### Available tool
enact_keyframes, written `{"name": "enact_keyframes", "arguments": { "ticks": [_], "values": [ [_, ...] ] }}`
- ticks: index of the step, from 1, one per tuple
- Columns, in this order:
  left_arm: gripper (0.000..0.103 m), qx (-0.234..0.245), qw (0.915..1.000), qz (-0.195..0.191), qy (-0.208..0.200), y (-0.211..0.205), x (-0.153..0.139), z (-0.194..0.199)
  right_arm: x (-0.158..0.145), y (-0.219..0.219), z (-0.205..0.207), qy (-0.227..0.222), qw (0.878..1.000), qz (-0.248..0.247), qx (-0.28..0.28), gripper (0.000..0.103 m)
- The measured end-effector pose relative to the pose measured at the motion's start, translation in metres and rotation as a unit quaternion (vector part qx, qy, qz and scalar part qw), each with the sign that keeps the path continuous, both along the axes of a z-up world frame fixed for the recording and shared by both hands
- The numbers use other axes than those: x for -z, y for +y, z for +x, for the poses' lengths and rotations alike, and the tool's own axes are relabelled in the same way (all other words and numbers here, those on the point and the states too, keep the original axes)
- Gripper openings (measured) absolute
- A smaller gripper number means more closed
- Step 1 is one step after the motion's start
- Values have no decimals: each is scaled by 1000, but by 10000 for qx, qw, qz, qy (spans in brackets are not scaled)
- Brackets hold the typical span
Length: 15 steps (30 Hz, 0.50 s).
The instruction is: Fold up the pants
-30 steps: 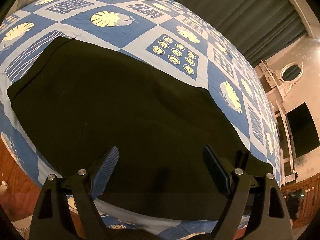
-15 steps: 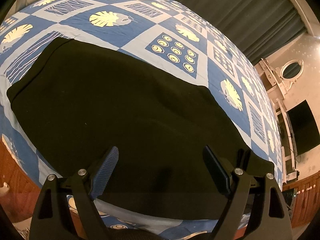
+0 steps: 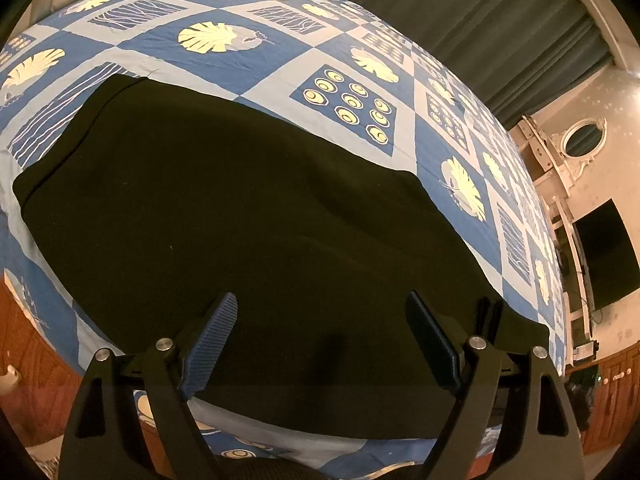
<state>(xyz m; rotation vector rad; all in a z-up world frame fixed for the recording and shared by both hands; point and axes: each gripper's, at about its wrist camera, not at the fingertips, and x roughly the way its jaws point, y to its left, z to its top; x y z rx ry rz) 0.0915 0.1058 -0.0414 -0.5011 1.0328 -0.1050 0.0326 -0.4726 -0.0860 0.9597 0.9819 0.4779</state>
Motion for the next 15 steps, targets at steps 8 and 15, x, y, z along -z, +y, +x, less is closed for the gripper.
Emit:
{"name": "enact_keyframes", "arguments": {
  "ticks": [8, 15],
  "values": [
    [85, 32, 10000, 23, -1, 0, 0, 1, 18, 14, 52, 24, 9997, 225, -132, 79],
    [85, 53, 10000, 61, 3, -1, 0, 1, 30, 7, 69, 91, 9991, 414, -52, 56]
  ]
}}
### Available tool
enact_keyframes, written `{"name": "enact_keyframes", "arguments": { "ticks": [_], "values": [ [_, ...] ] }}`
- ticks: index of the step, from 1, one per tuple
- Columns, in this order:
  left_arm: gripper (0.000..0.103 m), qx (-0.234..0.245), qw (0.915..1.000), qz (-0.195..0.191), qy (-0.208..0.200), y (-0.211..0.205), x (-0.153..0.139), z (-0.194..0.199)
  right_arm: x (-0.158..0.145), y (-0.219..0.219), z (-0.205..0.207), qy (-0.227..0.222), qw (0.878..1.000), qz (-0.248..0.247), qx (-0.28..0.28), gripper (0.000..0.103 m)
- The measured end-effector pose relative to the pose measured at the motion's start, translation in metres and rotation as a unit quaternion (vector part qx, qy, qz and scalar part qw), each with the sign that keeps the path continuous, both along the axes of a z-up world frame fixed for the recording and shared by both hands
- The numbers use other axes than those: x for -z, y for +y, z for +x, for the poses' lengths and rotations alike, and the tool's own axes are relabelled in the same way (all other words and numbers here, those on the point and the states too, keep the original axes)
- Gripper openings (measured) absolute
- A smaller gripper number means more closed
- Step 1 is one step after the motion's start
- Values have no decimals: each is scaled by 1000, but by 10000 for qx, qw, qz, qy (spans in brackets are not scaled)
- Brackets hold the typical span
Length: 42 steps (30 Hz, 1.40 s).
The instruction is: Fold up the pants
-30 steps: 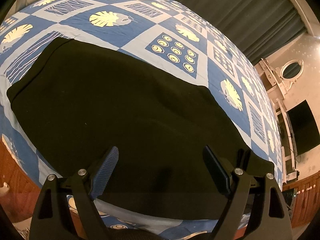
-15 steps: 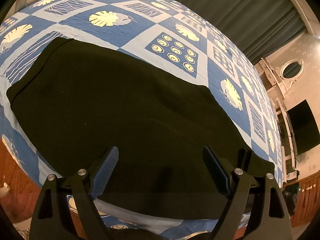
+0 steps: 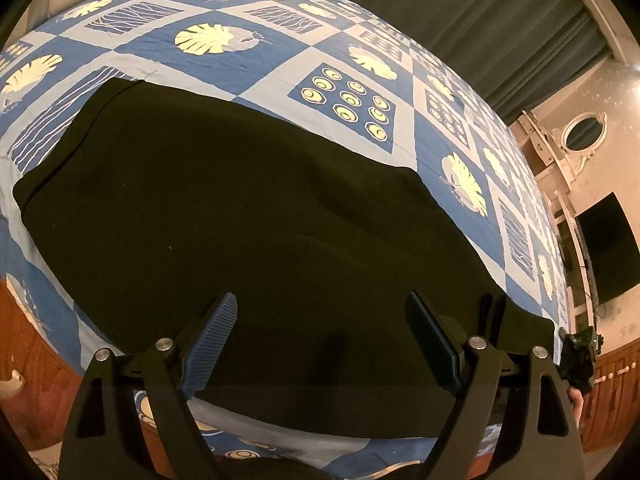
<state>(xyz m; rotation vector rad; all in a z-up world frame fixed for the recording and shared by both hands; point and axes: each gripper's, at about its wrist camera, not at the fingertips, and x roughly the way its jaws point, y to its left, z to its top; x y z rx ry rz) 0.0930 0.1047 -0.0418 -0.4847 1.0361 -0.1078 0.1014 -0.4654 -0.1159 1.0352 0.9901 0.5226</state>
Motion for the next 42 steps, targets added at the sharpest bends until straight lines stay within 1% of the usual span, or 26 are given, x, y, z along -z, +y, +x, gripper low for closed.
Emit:
{"name": "enact_keyframes", "arguments": {
  "ticks": [1, 2, 3, 4, 6, 8, 10, 11, 14, 16, 17, 18, 22, 24, 28, 31, 33, 35, 36, 38, 39, 40, 42],
  "values": [
    [85, -3, 10000, -2, 1, 0, 0, 0, 1, 0, 0, 24, 10000, -57, 3, 47],
    [85, -3, 10000, -3, 3, 0, 0, 0, 4, -2, -1, 42, 9999, -91, 11, 42],
    [85, 0, 10000, -1, 0, 0, 0, 0, 5, -3, -1, 65, 9998, -206, 12, 32],
    [85, 4, 10000, 0, -1, 0, 0, 0, 6, -3, -1, 104, 9993, -351, -7, 24],
    [85, 6, 10000, 4, 1, 0, 0, 0, 5, -1, 0, 113, 9981, -605, -25, 20],
    [85, 8, 10000, 6, -1, -1, 0, 0, 1, 4, 0, 92, 9961, -871, -42, 19],
    [85, -2, 10000, 4, 0, -1, 0, -1, 0, 5, -1, 71, 9955, -944, -73, 19],
    [85, 2, 10000, 5, 1, -1, 0, -1, 1, 4, -1, 84, 9959, -903, -36, 21],
    [85, -5, 10000, -7, -6, -1, 0, -2, 1, 2, -5, 199, 9969, -761, 62, 36],
    [85, -18, 10000, -26, -10, -1, 0, -2, -8, 5, -12, 138, 9967, -800, 36, 61],
    [85, -15, 10000, -30, -13, -2, 0, -2, -11, 7, -15, 121, 9967, -798, -63, 66],
    [85, -12, 10000, -26, -16, -2, 0, -1, -14, 12, -19, 116, 9957, -896, -194, 69],
    [85, 13, 10000, 13, -57, -2, -1, -1, -14, 26, -39, 261, 9873, -1454, -578, 71],
    [85, 38, 10000, 15, -58, -1, -1, 0, -17, 27, -49, 268, 9848, -1585, -659, 71],
    [85, 22, 10000, 5, -65, 1, -2, 1, -20, 22, -71, 333, 9824, -1688, -732, 71],
    [85, -31, 9999, -82, -76, 8, -4, 0, -28, 13, -88, 390, 9823, -1756, -513, 72],
    [85, -47, 9997, -207, -85, 15, -7, 0, -38, 8, -96, 376, 9778, -2048, -252, 73],
    [85, 38, 9989, -444, -129, 26, -12, 0, -48, 10, -98, 298, 9709, -2368, -176, 74],
    [85, 107, 9981, -586, -165, 33, -15, 0, -55, 15, -99, 196, 9638, -2654, -169, 74],
    [85, 222, 9941, -1012, -311, 58, -23, 1, -67, 28, -98, 5, 9540, -2991, -184, 75],
    [85, 227, 9929, -1111, -356, 67, -25, 1, -72, 35, -97, -93, 9507, -3094, -183, 77],
    [85, 225, 9899, -1324, -446, 87, -26, 1, -76, 40, -96, -165, 9488, -3149, -184, 80],
    [85, 205, 9863, -1561, -499, 113, -26, 2, -85, 52, -94, -399, 9467, -3188, -242, 80]
  ]
}}
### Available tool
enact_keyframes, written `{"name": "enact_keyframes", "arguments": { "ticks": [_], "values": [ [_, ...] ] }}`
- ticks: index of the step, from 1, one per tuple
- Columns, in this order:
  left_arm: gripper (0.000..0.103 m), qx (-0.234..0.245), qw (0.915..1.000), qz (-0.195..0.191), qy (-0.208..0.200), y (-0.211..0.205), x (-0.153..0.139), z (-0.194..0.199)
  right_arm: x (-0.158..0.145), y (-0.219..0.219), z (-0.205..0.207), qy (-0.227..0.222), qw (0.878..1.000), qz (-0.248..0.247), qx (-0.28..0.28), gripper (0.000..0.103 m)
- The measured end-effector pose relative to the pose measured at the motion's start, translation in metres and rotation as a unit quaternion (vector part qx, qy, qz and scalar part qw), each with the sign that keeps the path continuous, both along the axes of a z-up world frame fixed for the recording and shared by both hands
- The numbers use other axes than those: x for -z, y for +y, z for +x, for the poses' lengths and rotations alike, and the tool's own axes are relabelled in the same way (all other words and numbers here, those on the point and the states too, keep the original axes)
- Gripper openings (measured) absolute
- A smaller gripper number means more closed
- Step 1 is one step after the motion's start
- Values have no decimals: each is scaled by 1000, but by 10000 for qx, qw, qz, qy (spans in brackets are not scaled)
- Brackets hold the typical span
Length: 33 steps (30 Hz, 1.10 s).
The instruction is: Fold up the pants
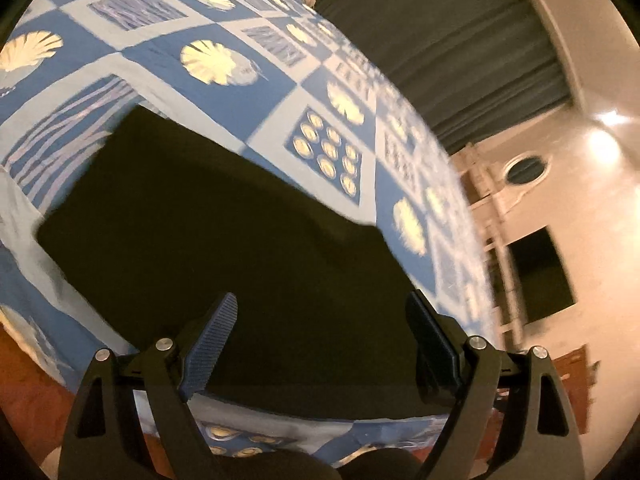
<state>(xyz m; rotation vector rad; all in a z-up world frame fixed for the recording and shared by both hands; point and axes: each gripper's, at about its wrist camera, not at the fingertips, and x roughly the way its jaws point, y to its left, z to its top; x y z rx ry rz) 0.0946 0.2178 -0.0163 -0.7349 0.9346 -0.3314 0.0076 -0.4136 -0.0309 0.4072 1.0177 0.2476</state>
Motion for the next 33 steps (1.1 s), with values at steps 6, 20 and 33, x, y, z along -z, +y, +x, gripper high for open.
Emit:
{"name": "enact_keyframes", "arguments": {
  "ticks": [6, 20, 33],
  "values": [
    [85, -473, 9984, -297, 100, 99, 25, 5, -17, 30, 4, -360, 9987, 187, -312, 80],
    [85, -101, 9967, -748, 297, 136, 77, 45, 7, 46, 13, -56, 9983, 479, -332, 80],
    [21, -171, 9876, -1343, 796, 133, 104, 38, 13, 44, 17, -10, 9971, 710, -270, 80]
  ]
}}
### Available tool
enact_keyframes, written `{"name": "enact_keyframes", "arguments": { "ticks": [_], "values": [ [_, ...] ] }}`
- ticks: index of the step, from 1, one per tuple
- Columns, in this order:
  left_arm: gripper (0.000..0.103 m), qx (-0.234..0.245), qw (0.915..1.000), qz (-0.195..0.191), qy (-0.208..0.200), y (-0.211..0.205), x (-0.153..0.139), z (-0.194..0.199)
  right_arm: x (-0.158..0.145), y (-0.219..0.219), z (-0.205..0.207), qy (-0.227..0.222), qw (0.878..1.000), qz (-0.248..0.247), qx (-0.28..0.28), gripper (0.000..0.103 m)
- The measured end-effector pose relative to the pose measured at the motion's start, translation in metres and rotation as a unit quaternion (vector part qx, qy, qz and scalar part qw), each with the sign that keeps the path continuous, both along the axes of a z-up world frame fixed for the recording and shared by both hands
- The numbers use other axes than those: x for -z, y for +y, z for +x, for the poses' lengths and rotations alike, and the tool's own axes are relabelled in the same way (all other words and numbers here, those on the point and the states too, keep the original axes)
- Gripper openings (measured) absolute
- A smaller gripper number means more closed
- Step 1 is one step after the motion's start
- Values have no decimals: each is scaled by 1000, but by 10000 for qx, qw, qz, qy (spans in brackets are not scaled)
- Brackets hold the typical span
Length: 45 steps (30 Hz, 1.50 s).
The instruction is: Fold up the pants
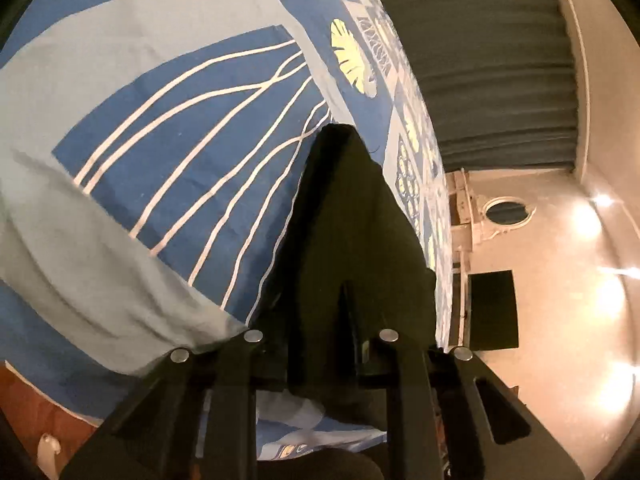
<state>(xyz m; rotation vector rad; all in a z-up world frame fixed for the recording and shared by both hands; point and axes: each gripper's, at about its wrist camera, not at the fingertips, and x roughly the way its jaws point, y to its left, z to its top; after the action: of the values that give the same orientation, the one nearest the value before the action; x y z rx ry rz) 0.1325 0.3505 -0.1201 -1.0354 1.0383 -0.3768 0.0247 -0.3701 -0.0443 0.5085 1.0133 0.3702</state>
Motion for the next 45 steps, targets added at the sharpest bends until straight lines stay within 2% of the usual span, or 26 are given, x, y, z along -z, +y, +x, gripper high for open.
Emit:
{"name": "enact_keyframes", "arguments": {
  "ticks": [6, 11, 15, 22, 27, 28, 34, 39, 45],
  "values": [
    [13, -37, 9996, 149, -230, -8, -18, -2, 0, 0, 0, -12, 10000, 26, 26, 80],
    [13, 73, 9977, 116, -666, -20, -57, -2, 0, 0, 0, -18, 10000, 18, 29, 80],
    [13, 369, 9933, 222, -1073, -50, -99, -3, 1, 1, 1, -18, 10000, 46, 62, 80],
    [13, 1196, 9754, 554, -1769, -156, -176, -3, -2, 5, 1, -65, 9999, 118, 39, 80],
    [13, 1779, 9619, 643, -1975, -241, -200, -9, -3, 11, 0, -77, 9998, 172, -45, 80],
    [13, 1961, 9569, 707, -2020, -264, -202, -10, -4, 12, -1, -83, 9997, 197, -66, 80],
    [13, 2838, 9293, 1157, -2061, -384, -185, -22, -3, 8, -1, -77, 9994, 334, -6, 80],
    [13, 3169, 9225, 1415, -1692, -457, -136, -17, 1, -8, -2, -45, 9978, 610, 258, 80],
    [15, 3358, 9097, 2015, -1378, -493, -86, -16, 4, -18, -1, -36, 9952, 868, 442, 80]
  ]
}}
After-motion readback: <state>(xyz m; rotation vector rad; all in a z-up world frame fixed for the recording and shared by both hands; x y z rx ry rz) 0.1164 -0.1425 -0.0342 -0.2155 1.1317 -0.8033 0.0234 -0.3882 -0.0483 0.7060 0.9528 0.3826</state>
